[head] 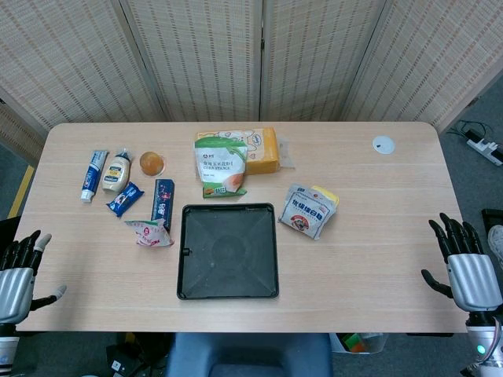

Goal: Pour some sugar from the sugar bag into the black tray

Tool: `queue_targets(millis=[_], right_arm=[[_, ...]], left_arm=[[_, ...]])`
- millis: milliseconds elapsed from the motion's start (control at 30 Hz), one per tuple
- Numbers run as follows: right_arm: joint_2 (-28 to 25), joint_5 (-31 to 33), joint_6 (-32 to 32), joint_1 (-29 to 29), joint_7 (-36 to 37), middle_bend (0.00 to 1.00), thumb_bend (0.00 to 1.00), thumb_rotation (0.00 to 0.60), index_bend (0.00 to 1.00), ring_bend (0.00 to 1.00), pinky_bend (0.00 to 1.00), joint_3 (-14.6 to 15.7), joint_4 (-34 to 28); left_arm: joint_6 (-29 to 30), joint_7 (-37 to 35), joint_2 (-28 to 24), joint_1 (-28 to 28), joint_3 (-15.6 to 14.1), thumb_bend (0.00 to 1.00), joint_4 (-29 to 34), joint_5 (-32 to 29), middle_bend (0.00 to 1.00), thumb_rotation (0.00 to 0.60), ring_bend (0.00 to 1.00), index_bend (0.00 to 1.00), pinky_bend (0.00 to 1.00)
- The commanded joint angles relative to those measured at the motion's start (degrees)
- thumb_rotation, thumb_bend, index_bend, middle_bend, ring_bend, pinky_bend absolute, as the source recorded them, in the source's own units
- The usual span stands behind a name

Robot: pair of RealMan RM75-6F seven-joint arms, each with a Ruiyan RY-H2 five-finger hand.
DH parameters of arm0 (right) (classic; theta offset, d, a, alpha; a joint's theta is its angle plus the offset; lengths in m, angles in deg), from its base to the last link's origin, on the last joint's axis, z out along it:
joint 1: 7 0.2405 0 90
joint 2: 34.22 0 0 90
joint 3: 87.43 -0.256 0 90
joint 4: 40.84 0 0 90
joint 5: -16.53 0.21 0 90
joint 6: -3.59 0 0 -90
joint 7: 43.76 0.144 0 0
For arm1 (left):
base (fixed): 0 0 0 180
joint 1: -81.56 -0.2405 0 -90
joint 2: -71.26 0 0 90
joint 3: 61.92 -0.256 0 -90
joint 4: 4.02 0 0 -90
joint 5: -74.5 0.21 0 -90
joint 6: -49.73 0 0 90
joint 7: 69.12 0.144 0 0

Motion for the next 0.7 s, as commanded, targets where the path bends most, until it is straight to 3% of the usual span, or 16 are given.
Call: queue_targets(millis=[33,267,433,700], right_arm=[[-0.11,-0.03,-0.03,-0.01,-0.02,0.0,0.26,0.6,0.0,0.03,0.0,0.01,-0.1],[-0.36,-0.37,-0.7,-0.29,0.23,0.0,0.26,0.6,0.0,0.04,0.0,0.0,-0.22],[-0.96,-0.25,-1.43,-0.74,0.38,0.0,0.26,0.6,0.0,0.04,0.0,-0.15,-0.63],[-1.51,-0.78,-2.4,-1.25,0.7,0.0,0.26,0.6,0.0,0.04,0.0,-0.1,-0.84]], left_arm=[[0.07,-0.41,0.35,-0.03,0.19,0.22,-0.46,-0.23,0.03,0.6,0.05,0.0,0.01],[0.43,-2.18,1.23,0.03,0.33,0.22,-1.64,0.38,0.04,0.6,0.07,0.0,0.03],[-0.73,-9.63,3.78,1.05,1.41,0.22,-6.9,0.19,0.11,0.6,0.13,0.02,0.14],[-7.72,-23.29,6.45,4.73,1.79,0.22,-12.48,0.33,0.12,0.6,0.14,0.02,0.18]])
